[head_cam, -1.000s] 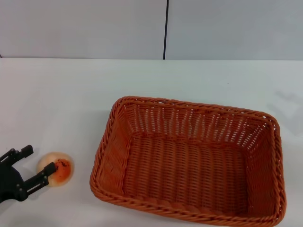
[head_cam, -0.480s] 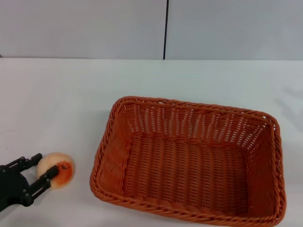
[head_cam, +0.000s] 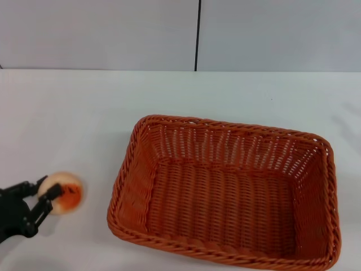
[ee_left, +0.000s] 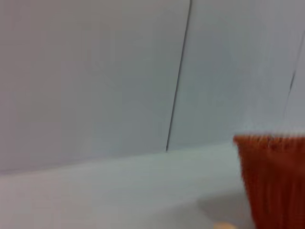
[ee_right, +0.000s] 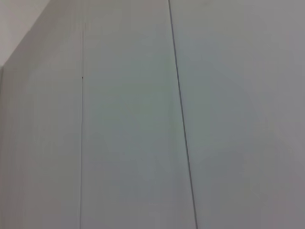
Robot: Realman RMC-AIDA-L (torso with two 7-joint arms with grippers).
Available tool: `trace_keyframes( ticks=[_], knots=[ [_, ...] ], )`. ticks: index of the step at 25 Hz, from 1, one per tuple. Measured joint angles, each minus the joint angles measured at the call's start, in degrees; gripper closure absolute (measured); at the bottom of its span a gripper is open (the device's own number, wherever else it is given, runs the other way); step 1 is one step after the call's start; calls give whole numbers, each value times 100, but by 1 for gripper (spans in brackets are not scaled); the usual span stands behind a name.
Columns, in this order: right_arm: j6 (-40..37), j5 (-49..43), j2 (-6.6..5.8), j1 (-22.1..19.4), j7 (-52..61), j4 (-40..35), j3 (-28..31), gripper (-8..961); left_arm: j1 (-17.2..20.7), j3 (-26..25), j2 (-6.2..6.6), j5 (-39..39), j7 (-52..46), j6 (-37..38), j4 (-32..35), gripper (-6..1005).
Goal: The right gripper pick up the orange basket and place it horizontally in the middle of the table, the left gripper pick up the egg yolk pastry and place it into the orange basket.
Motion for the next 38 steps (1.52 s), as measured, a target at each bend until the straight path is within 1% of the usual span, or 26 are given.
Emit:
trace_keyframes(
  ticks=[1, 3, 4, 5, 7, 9, 10, 11, 14, 17, 18, 20, 21, 22, 23, 25, 28, 32, 35, 37, 38],
  knots=[
    [0, 0, 0, 0, 0, 0, 0, 498, 0, 0, 0, 0, 0, 0, 0, 701],
    [-4, 2, -2, 4, 1, 1, 1, 498, -40, -189, 11, -34, 0, 404, 25, 739],
    [-5, 4, -2, 6, 0, 1, 2, 498, -40, -189, 11, -34, 0, 404, 25, 747],
    [-6, 7, -3, 18, 0, 1, 2, 498, -113, -378, 20, -119, -22, 814, 36, 755],
    [-4, 7, -3, 28, 0, 1, 3, 498, -303, -503, 22, -270, -123, 1353, 42, 772],
    [1, 8, 6, 62, 0, 21, 1, 498, -343, -508, 22, -298, -152, 1441, 44, 788],
    [1, 8, 4, 91, 0, 68, 0, 498, -685, -439, 12, -330, -372, 1702, 47, 796],
    [1, 8, 4, 91, 0, 68, 0, 498, -685, -439, 12, -330, -372, 1702, 47, 804],
    [-6, 8, 0, 120, 0, 95, -1, 498, -948, -197, -23, -298, -419, 1653, 10, 828],
    [-12, 8, 5, 119, 0, 108, -3, 498, -1134, 72, -50, -295, -397, 1543, -112, 855],
    [-13, 8, 6, 115, 1, 125, 0, 498, -1225, 249, -53, -294, -394, 1503, -202, 864],
    [-13, 15, 0, 122, 0, 224, 80, 498, -1337, 542, -55, -293, -390, 1456, -297, 868],
    [-13, 15, 0, 122, 0, 224, 80, 498, -1337, 542, -55, -293, -390, 1456, -297, 863],
    [-13, 16, -3, 131, -2, 253, 107, 498, -1380, 717, -55, -294, -376, 1429, -333, 859],
    [-13, 17, -5, 137, -2, 269, 125, 498, -1430, 1003, -56, -303, -308, 1405, -417, 854],
    [-13, 17, -6, 142, -3, 282, 134, 498, -1461, 1271, -56, -321, -184, 1405, -516, 844],
    [-14, 17, 0, 153, -4, 282, 136, 498, -1453, 1433, -56, -332, -89, 1388, -654, 755],
    [-14, 17, 2, 160, -4, 282, 137, 498, -1394, 1397, -50, -371, -87, 1336, -703, 642],
    [43, 17, -3, 158, -10, 283, 187, 498, -1155, 1205, -28, -653, -65, 1153, -667, 560],
    [57, 17, -3, 152, -31, 283, 222, 498, -1155, 1205, -28, -653, -65, 1153, -667, 505],
    [74, 17, -4, 144, -60, 284, 254, 498, -901, 895, -15, -898, 97, 977, -641, 477]
  ],
)
